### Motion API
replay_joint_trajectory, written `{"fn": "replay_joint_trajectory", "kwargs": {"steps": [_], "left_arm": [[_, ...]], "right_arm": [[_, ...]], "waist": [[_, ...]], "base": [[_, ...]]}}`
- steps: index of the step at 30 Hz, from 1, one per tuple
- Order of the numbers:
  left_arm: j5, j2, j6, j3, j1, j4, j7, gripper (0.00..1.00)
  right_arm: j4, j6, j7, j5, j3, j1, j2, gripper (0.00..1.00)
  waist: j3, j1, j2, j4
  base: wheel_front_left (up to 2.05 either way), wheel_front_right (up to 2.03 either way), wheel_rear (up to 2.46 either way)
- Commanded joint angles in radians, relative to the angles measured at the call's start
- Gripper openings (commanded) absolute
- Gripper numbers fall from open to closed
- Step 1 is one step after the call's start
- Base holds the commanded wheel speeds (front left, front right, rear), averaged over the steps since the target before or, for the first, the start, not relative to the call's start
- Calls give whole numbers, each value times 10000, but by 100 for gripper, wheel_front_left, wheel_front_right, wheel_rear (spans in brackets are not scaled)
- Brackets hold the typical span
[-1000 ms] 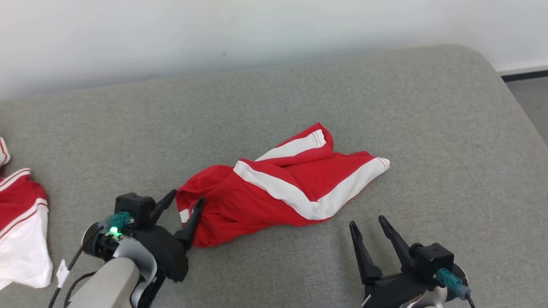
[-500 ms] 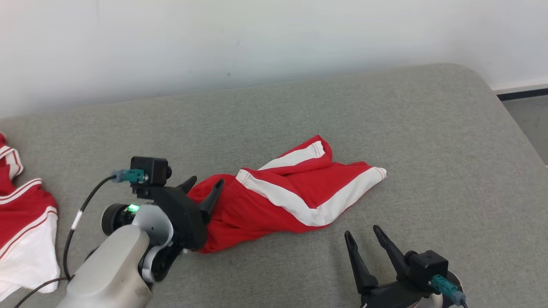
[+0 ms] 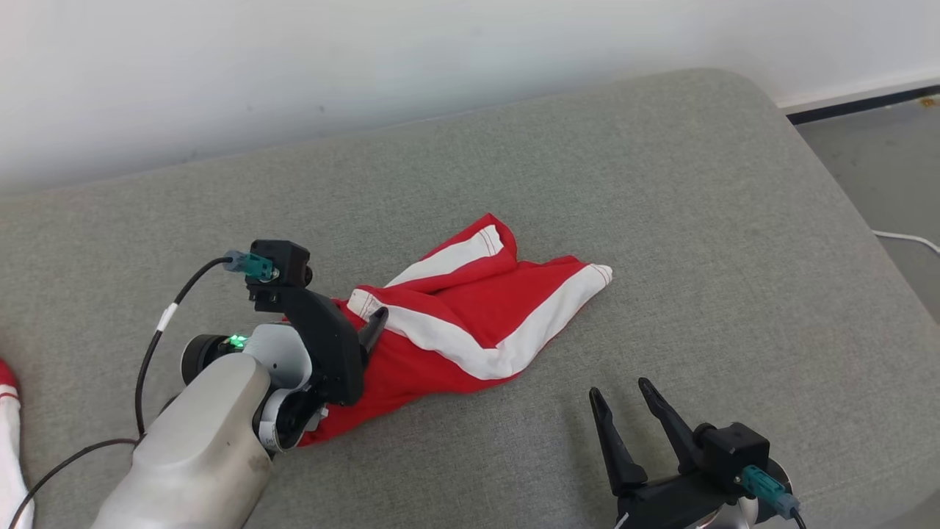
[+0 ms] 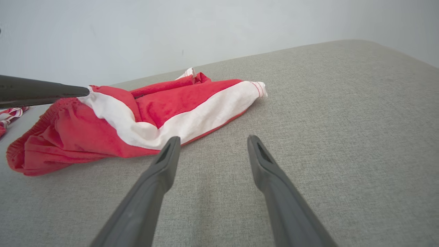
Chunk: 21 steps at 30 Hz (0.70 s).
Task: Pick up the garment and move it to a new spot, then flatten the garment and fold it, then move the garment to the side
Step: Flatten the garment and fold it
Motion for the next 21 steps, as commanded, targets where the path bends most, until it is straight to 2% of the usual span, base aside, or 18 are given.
{"fn": "replay_joint_trajectory", "kwargs": {"steps": [1, 4, 5, 6, 7, 8, 15, 18, 21], "left_arm": [[10, -13, 0, -23, -135, 50, 41, 100], [64, -31, -128, -63, -242, 182, -38, 100], [55, -66, -223, -101, -262, 186, -39, 65], [71, -74, -308, -131, -290, 187, -63, 47], [72, -75, -405, -147, -303, 200, -68, 10], [58, -90, -502, -184, -291, 216, -50, 0], [-118, -245, -845, -32, 164, -86, -1009, 0], [-248, -133, -931, 34, 774, -653, -1452, 0], [-469, 136, -840, 155, 1756, -1550, -1830, 0]], "right_arm": [[5, -25, -67, 104, -18, -85, -9, 100], [15, -25, -99, 137, -43, -97, -8, 100], [35, -25, -118, 145, -60, -99, -8, 100], [56, -25, -133, 158, -70, -102, -8, 100], [80, -25, -150, 167, -71, -105, -8, 100], [103, -25, -153, 181, -67, -109, -9, 100], [185, -25, -214, 160, -205, -60, -9, 100], [204, -25, -221, 91, -301, 72, -9, 100], [201, -25, -218, 35, -409, 160, -11, 100]], "waist": [[75, 0, 0, -84], [98, 0, 0, -85], [96, 0, 0, -61], [95, 0, 0, -37], [86, 0, 0, -13], [73, 0, 0, 13], [-105, 0, 0, 398], [-242, 0, 0, 626], [-361, 0, 0, 897]], "base": [[0, 0, 0], [0, 0, 0], [0, 0, 0], [0, 0, 0], [0, 0, 0], [0, 0, 0], [0, 0, 0], [0, 0, 0], [0, 0, 0]]}}
